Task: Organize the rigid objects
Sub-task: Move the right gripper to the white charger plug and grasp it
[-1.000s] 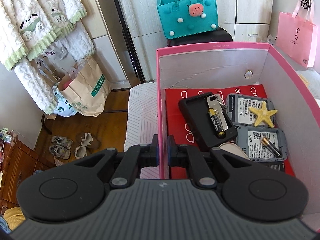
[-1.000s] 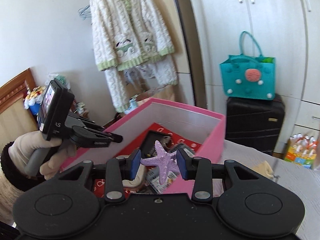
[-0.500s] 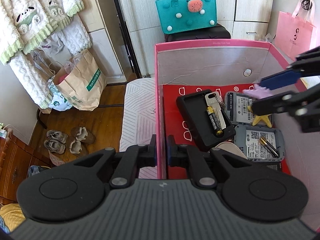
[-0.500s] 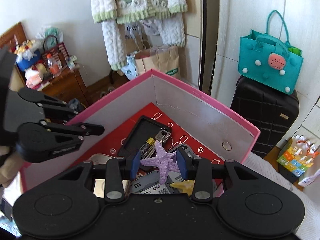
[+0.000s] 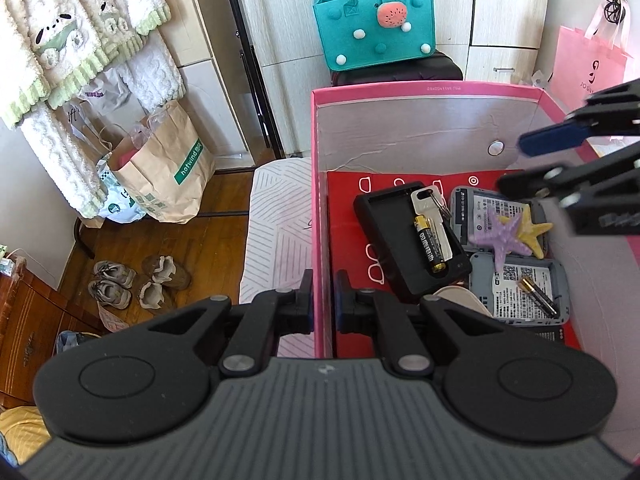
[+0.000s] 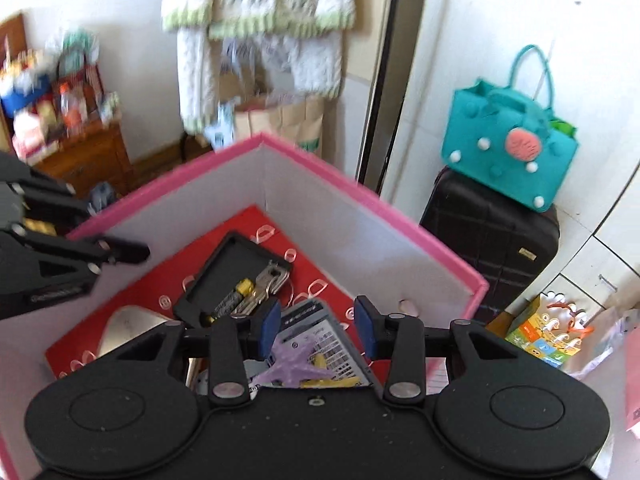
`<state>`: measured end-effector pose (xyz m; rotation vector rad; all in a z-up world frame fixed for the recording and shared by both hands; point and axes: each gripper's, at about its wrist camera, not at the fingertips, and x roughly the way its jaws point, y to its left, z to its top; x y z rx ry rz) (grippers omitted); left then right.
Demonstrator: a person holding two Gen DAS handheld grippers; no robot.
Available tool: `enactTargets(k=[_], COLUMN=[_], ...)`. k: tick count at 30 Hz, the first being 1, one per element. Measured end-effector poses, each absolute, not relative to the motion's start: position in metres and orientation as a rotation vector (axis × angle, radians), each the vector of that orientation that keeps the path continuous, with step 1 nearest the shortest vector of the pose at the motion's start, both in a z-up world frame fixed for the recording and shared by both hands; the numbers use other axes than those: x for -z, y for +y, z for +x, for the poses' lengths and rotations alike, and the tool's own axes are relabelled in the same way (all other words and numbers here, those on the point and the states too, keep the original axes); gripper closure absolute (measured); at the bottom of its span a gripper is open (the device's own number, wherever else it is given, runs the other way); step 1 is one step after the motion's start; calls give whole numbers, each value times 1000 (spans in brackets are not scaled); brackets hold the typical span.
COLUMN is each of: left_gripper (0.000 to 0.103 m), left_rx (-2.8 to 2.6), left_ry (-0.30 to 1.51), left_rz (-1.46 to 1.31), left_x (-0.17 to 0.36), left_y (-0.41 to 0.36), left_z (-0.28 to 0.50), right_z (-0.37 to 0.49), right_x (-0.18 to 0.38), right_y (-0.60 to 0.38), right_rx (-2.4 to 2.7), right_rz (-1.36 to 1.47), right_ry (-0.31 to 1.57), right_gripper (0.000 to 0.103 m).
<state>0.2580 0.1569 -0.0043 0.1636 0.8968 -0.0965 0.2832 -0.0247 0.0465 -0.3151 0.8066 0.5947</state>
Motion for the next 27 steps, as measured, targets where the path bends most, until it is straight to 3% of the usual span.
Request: enactTargets(k=[4,13,27], left_gripper=[96,96,95], left_rx=[100,100,43], left_ry=[896,881,842], left_rz=[157,159,324], left_x=[4,3,5], left_y=[159,157,138], left_z=[259,257,250], right_z=[258,223,208], right_x=[-61,-60,26], right_y=[-62,-155,-236], right_rx=[-585,-413,-216], right_rz=[-227,-140,68], right_ry=[687,706,838], right_gripper=[40,39,39])
